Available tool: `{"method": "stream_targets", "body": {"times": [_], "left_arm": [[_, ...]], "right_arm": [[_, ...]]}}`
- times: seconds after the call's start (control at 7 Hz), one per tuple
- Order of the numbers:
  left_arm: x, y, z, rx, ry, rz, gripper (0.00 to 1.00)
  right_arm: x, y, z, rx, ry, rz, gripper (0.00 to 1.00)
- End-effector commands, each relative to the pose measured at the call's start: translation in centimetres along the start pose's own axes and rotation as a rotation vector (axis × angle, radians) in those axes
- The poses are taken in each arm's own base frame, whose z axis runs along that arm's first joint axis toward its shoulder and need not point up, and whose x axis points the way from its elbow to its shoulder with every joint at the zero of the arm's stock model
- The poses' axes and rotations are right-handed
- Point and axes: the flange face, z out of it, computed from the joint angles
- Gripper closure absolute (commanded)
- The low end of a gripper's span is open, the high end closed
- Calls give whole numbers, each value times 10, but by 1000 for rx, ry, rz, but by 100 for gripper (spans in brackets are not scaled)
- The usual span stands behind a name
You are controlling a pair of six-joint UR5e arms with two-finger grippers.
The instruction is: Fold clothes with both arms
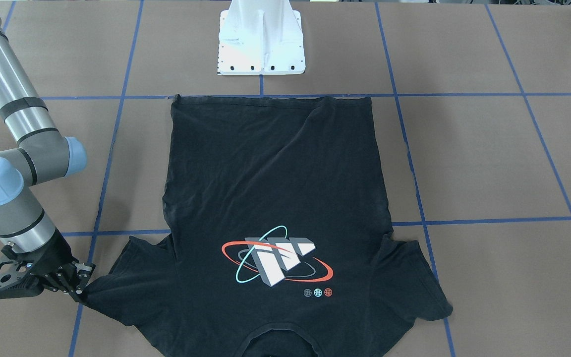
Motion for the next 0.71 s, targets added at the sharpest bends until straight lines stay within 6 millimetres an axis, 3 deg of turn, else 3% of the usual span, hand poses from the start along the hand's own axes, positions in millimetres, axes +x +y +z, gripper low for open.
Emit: {"method": "stream_targets", "body": {"times": [0.0,0.14,0.57], "left_arm": [[3,0,0,3,35,0,1],[5,0,0,5,54,0,1],[7,-2,-3,25,49,23,1]], "right_arm": [[-55,-11,-14,12,-61,90,100],[-105,-21,-21,5,-88,141,100],[-220,7,-13,-15,-119,176,100]]}}
